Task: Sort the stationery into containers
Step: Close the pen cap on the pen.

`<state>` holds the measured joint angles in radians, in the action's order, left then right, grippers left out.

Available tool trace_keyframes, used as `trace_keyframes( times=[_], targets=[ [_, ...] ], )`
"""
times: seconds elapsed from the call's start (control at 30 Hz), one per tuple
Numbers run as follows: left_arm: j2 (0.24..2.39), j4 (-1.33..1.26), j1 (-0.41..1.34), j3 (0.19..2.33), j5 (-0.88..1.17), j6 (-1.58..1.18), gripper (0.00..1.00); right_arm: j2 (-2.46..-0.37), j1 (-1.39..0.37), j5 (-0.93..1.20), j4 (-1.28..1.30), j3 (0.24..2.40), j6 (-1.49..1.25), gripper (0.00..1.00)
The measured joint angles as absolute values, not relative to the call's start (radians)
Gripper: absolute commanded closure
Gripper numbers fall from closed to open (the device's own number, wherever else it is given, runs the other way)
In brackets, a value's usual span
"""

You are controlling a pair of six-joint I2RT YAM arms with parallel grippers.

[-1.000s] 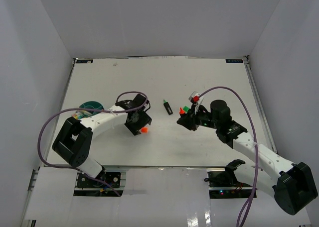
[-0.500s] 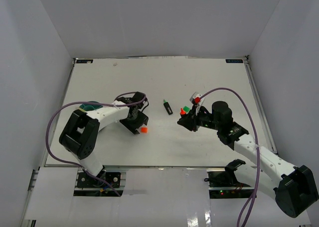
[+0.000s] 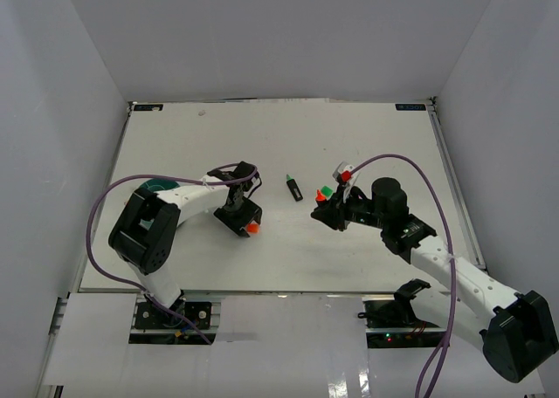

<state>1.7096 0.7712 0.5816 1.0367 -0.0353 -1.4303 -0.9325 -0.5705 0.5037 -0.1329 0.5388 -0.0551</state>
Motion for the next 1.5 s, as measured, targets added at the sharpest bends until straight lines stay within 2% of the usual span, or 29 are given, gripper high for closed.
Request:
trace_keyframes(
  times=[0.13, 0.2, 0.5, 1.17, 1.5],
  targets=[
    [1.711, 0.773, 0.581, 1.037, -0.029, -1.434, 0.44, -0.924, -0.57, 0.504, -0.136, 0.53, -0.052, 0.92],
    [1.711, 0.776, 0.58, 1.037, -0.03, -1.435, 0.51, -0.922, -0.57, 0.504, -0.136, 0.525, -0.052, 0.92],
    [1.713, 0.768, 0.574, 1.048, -0.068, -1.406, 0.67, -0.924, -0.57, 0.519, -0.136, 0.525, -0.048, 0.92],
    [1.625, 0.636, 0.571, 1.021, -0.115, -1.199, 0.8, -1.082, -0.603, 0.58, -0.113, 0.527, -0.05, 0.92],
    [1.466, 0.424, 0.575, 1.021, -0.076, -1.005, 0.82, -1.193, -0.641, 0.61, -0.126, 0.593, -0.14, 0.92]
  ],
)
